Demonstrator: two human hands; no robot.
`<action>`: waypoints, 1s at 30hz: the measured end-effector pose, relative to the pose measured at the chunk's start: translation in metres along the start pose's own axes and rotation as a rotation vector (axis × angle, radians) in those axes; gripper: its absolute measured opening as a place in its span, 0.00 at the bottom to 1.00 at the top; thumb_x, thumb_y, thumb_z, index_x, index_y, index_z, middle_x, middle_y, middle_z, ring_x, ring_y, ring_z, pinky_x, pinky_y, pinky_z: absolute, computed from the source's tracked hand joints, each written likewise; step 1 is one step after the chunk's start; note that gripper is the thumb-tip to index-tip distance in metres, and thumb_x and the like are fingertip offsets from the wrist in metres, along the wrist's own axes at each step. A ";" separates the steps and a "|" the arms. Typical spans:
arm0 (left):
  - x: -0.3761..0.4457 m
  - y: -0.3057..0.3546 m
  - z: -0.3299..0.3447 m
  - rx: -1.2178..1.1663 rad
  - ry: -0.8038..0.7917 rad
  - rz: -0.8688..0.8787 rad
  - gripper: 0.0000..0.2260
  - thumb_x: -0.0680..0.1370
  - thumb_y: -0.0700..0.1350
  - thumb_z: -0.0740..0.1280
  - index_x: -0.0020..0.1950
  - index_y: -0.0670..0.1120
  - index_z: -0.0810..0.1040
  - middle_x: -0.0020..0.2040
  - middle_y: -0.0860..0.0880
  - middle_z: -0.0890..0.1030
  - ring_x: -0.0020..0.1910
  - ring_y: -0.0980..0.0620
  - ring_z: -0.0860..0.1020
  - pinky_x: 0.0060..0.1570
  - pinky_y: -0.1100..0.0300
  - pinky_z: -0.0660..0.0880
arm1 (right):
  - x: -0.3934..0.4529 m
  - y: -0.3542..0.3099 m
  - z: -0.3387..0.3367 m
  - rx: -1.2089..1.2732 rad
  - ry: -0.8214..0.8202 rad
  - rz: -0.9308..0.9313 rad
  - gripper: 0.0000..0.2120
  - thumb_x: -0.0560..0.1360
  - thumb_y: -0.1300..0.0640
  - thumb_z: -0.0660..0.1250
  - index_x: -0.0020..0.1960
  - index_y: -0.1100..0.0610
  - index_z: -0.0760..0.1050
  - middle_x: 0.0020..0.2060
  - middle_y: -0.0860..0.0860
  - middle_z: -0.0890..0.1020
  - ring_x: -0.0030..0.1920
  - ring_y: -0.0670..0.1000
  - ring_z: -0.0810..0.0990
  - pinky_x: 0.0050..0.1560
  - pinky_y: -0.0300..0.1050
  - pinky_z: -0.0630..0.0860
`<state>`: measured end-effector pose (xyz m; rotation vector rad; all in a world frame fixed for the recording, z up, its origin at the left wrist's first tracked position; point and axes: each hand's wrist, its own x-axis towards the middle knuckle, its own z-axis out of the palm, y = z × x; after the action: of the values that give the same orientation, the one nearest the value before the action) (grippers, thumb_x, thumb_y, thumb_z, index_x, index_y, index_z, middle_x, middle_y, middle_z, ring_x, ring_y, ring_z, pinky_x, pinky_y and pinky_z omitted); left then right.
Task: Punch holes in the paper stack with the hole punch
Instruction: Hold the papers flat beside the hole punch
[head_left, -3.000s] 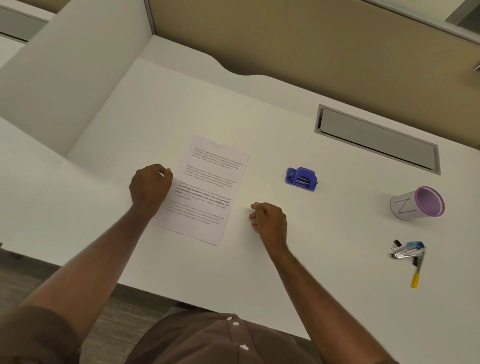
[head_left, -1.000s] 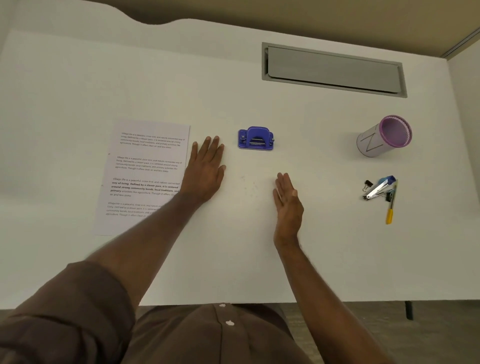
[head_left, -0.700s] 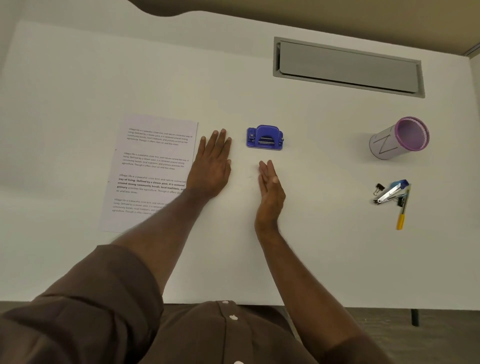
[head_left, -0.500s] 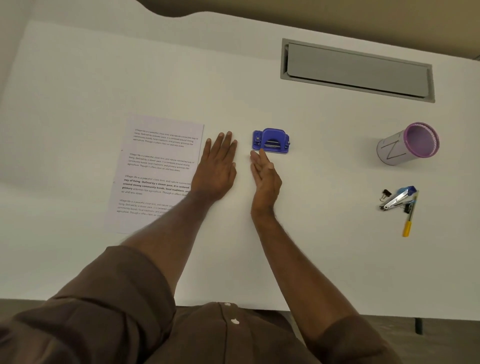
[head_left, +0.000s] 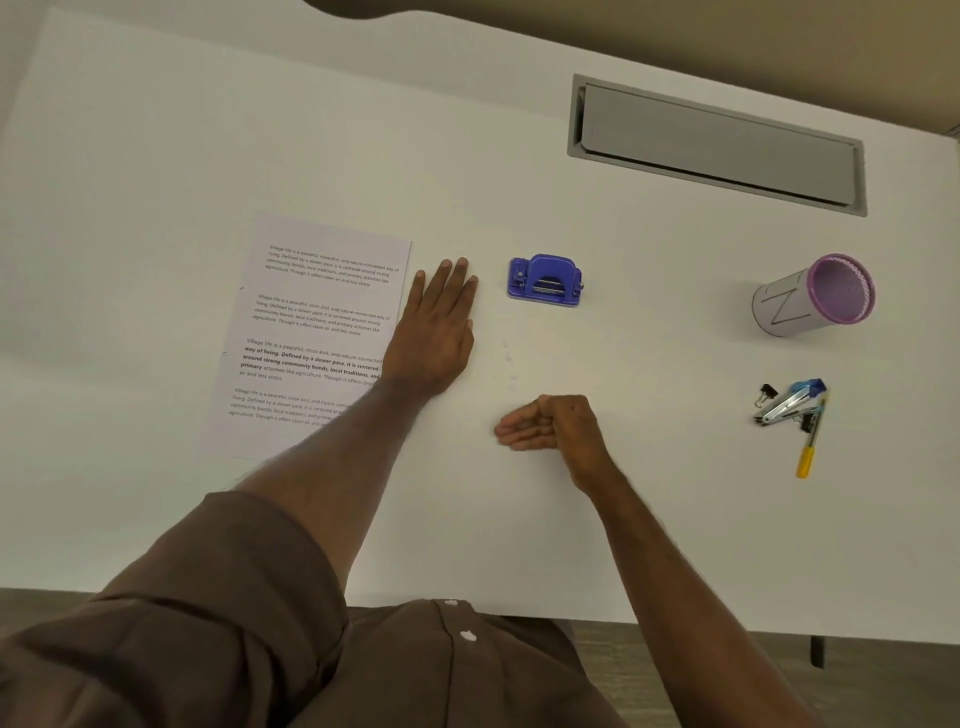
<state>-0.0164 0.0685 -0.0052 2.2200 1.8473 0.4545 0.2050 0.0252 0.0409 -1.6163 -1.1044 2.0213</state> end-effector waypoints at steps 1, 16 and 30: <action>0.000 0.000 0.000 -0.003 0.002 0.000 0.24 0.83 0.41 0.55 0.79 0.37 0.63 0.81 0.38 0.60 0.81 0.39 0.57 0.78 0.38 0.54 | 0.005 -0.004 0.004 0.004 0.006 -0.005 0.26 0.85 0.60 0.47 0.50 0.73 0.80 0.47 0.68 0.84 0.41 0.56 0.87 0.45 0.45 0.84; 0.000 0.000 -0.002 0.000 -0.015 -0.001 0.25 0.82 0.41 0.54 0.79 0.38 0.62 0.81 0.39 0.60 0.81 0.39 0.57 0.79 0.39 0.54 | 0.037 -0.028 0.008 0.257 0.223 -0.164 0.27 0.82 0.56 0.47 0.46 0.62 0.84 0.41 0.62 0.87 0.41 0.60 0.87 0.40 0.46 0.84; 0.002 -0.001 0.000 0.021 -0.065 -0.021 0.26 0.82 0.42 0.53 0.80 0.39 0.60 0.82 0.40 0.57 0.82 0.41 0.55 0.80 0.41 0.51 | 0.049 -0.015 0.066 0.315 0.282 -0.494 0.18 0.70 0.62 0.51 0.34 0.68 0.78 0.27 0.59 0.78 0.32 0.54 0.79 0.67 0.59 0.75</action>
<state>-0.0175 0.0712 -0.0051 2.2001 1.8487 0.3566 0.1260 0.0437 0.0229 -1.2656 -0.9129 1.5046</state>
